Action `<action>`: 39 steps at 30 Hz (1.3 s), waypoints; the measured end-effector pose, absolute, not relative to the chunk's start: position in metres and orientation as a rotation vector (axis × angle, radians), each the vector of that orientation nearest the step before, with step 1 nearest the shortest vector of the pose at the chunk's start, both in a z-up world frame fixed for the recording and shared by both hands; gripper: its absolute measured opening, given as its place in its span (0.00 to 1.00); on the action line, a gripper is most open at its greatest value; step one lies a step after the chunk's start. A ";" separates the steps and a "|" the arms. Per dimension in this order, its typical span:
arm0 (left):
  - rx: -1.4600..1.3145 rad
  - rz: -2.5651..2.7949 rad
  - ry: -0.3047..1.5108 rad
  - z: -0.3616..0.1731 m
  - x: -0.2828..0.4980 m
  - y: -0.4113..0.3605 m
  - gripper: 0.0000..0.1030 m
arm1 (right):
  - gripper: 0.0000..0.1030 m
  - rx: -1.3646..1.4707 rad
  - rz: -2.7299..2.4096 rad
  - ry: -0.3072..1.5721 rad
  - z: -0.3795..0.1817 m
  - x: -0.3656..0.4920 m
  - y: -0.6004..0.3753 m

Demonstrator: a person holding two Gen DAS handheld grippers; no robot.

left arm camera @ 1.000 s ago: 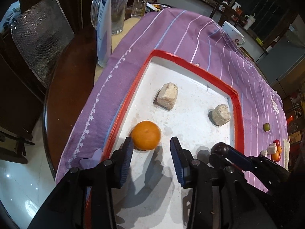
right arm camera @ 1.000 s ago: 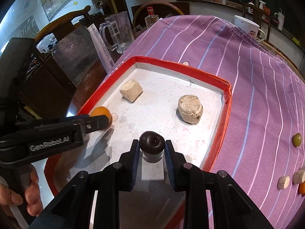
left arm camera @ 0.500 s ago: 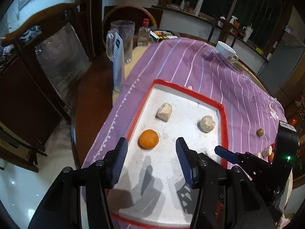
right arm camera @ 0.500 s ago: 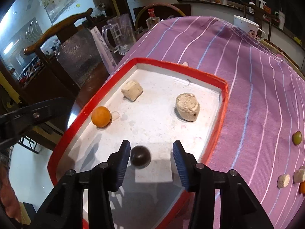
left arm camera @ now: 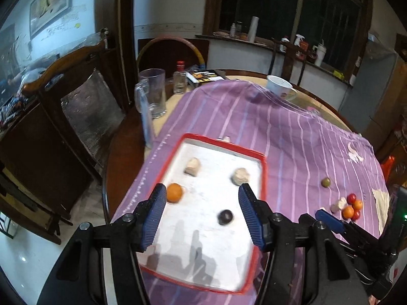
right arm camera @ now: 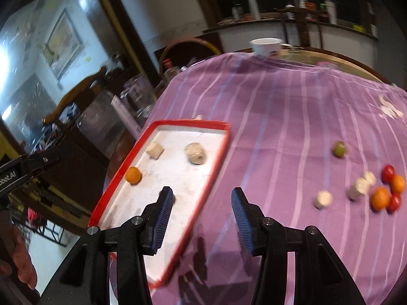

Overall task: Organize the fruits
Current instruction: 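Move both tools back toward the remaining fruit and bread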

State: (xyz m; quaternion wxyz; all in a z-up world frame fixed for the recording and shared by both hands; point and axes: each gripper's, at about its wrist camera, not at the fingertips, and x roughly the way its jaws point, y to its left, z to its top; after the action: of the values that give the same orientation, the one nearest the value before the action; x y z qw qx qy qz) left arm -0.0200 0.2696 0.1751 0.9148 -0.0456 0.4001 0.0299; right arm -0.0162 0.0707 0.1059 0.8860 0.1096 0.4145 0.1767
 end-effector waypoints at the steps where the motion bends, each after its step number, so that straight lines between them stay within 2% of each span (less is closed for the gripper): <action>1: -0.081 0.057 0.825 0.176 -0.021 0.260 0.58 | 0.51 0.236 0.360 0.859 0.107 -0.021 0.063; 9: 0.001 0.011 0.814 0.181 -0.026 0.196 0.60 | 0.52 0.226 0.298 0.839 0.116 -0.041 0.012; 13: 0.037 -0.003 0.805 0.178 -0.028 0.171 0.66 | 0.52 0.240 0.261 0.853 0.112 -0.043 -0.013; 19: 0.032 -0.029 0.841 0.164 -0.024 0.148 0.66 | 0.52 0.254 0.221 0.883 0.100 -0.046 -0.044; 33: -0.065 -0.119 1.098 0.064 0.007 0.090 0.66 | 0.52 0.315 0.039 0.992 0.048 -0.052 -0.146; 39: -0.025 -0.209 1.139 0.037 0.018 0.052 0.66 | 0.52 0.328 0.022 1.006 0.035 -0.045 -0.177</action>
State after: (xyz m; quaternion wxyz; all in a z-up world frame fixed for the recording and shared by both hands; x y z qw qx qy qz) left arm 0.0178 0.0523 0.0371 0.8370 -0.0117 0.5380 -0.0989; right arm -0.0449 -0.1770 0.0354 0.8632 0.1565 0.4800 0.0103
